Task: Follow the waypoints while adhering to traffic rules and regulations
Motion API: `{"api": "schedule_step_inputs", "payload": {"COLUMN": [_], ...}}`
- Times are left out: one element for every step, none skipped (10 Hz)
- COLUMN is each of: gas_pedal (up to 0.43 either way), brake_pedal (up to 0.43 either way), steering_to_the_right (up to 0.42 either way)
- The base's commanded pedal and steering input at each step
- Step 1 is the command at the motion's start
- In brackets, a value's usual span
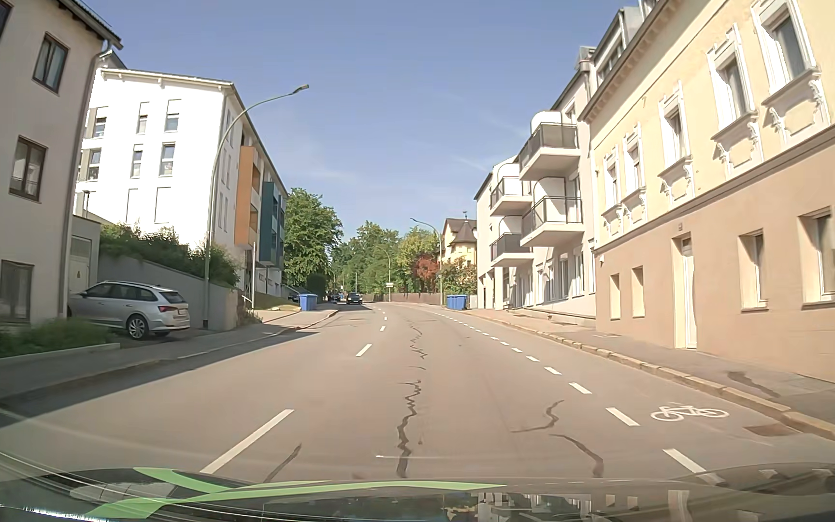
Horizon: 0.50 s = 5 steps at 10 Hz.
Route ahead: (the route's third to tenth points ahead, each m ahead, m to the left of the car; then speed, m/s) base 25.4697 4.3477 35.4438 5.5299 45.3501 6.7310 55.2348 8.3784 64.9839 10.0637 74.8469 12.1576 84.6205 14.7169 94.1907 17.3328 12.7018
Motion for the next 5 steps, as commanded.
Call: {"api": "schedule_step_inputs", "payload": {"gas_pedal": [0.000, 0.000, 0.000, 0.000, 0.000], "brake_pedal": [0.000, 0.000, 0.000, 0.000, 0.000], "steering_to_the_right": [-0.012, -0.012, -0.012, -0.013, -0.013]}}
